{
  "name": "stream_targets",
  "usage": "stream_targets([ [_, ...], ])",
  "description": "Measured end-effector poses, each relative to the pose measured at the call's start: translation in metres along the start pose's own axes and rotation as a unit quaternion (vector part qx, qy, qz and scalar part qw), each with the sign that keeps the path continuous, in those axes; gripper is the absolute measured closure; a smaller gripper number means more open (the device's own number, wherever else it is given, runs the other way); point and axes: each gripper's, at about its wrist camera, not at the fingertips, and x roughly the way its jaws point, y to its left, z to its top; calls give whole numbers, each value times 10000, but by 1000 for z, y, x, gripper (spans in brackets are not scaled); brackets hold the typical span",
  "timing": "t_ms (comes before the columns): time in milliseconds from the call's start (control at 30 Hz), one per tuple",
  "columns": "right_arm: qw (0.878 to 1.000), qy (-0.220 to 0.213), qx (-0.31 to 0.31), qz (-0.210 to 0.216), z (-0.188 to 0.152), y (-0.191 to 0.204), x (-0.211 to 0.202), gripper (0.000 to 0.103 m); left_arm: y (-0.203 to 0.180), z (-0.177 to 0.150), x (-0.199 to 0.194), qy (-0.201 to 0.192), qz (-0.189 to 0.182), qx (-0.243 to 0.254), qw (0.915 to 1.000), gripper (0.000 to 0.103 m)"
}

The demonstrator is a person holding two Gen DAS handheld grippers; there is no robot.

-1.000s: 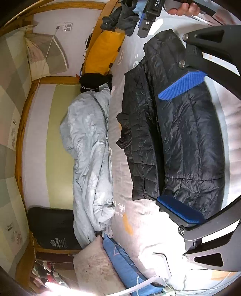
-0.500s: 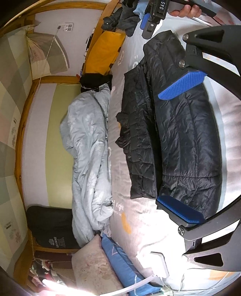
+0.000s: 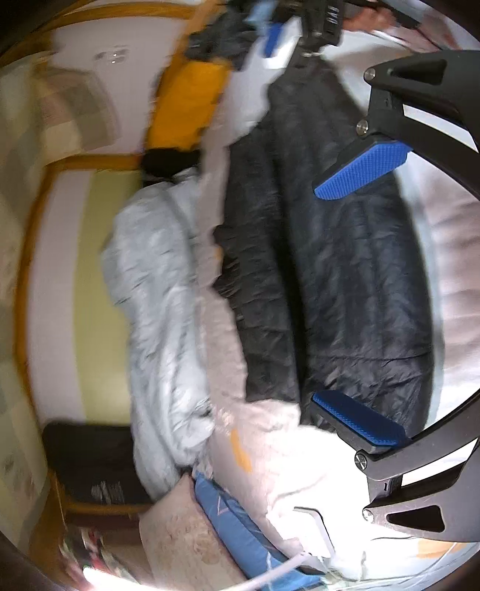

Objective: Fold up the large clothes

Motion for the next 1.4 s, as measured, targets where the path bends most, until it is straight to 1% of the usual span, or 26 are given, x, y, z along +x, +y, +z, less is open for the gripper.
stream_targets([
  [67, 9997, 105, -203, 62, -2, 6, 4, 0, -12, -7, 14, 422, -124, 444, 9980, 0],
  [100, 9990, 233, -360, 144, -4, 11, 7, 0, -18, -12, 21, 595, -101, 621, 9962, 0],
  [133, 9979, 356, -510, 200, -7, 15, 11, 0, -24, -18, 28, 747, -72, 754, 9943, 0],
  [200, 9943, 564, -879, 199, -15, 26, 19, 0, -38, -29, 42, 1074, -143, 1056, 9885, 0],
  [300, 9848, 795, -1543, 102, -29, 47, 29, 0, -49, -45, 57, 1309, -65, 1294, 9829, 0],
  [400, 9737, 974, -2058, -65, -44, 63, 42, 0, -54, -56, 71, 1524, 79, 1442, 9777, 0],
  [433, 9715, 1004, -2144, -120, -48, 64, 44, 0, -54, -58, 74, 1569, 134, 1452, 9768, 0],
  [533, 9658, 1221, -2273, -267, -57, 66, 59, 0, -48, -64, 87, 1716, 317, 1383, 9749, 0],
  [600, 9624, 1436, -2264, -440, -63, 62, 71, 0, -45, -67, 93, 1721, 502, 1346, 9746, 0],
  [733, 9565, 1385, -2385, -948, -67, 56, 80, 0, -36, -68, 99, 1622, 852, 1324, 9741, 0],
  [833, 9574, 1367, -2256, -1176, -64, 45, 85, 0, -25, -67, 105, 1595, 1054, 1138, 9749, 0],
  [933, 9597, 1441, -2006, -1338, -59, 30, 89, 0, -7, -65, 111, 1649, 1267, 777, 9751, 0],
  [1000, 9628, 1499, -1807, -1334, -55, 22, 89, 0, 6, -63, 114, 1698, 1370, 469, 9748, 0],
  [1067, 9651, 1514, -1658, -1350, -53, 15, 89, 0, 19, -63, 116, 1678, 1556, 226, 9732, 0],
  [1167, 9634, 1534, -1571, -1538, -55, 7, 94, 0, 29, -65, 119, 1647, 1673, 32, 9720, 0],
  [1233, 9659, 1520, -1402, -1558, -54, 2, 94, 0, 30, -65, 117, 1576, 1696, -5, 9728, 1],
  [1267, 9684, 1485, -1287, -1535, -53, 0, 93, 8, 30, -64, 116, 1526, 1715, -16, 9733, 3],
  [1300, 9714, 1407, -1186, -1501, -51, -2, 90, 15, 30, -63, 114, 1505, 1760, -13, 9728, 7],
  [1333, 9740, 1335, -1127, -1441, -51, -1, 86, 29, 32, -63, 112, 1488, 1800, -8, 9724, 10],
  [1367, 9762, 1267, -1083, -1388, -50, 0, 83, 35, 32, -62, 109, 1438, 1818, -25, 9728, 11],
  [1400, 9779, 1166, -1050, -1383, -49, 2, 78, 37, 34, -60, 106, 1376, 1843, -70, 9732, 11],
])
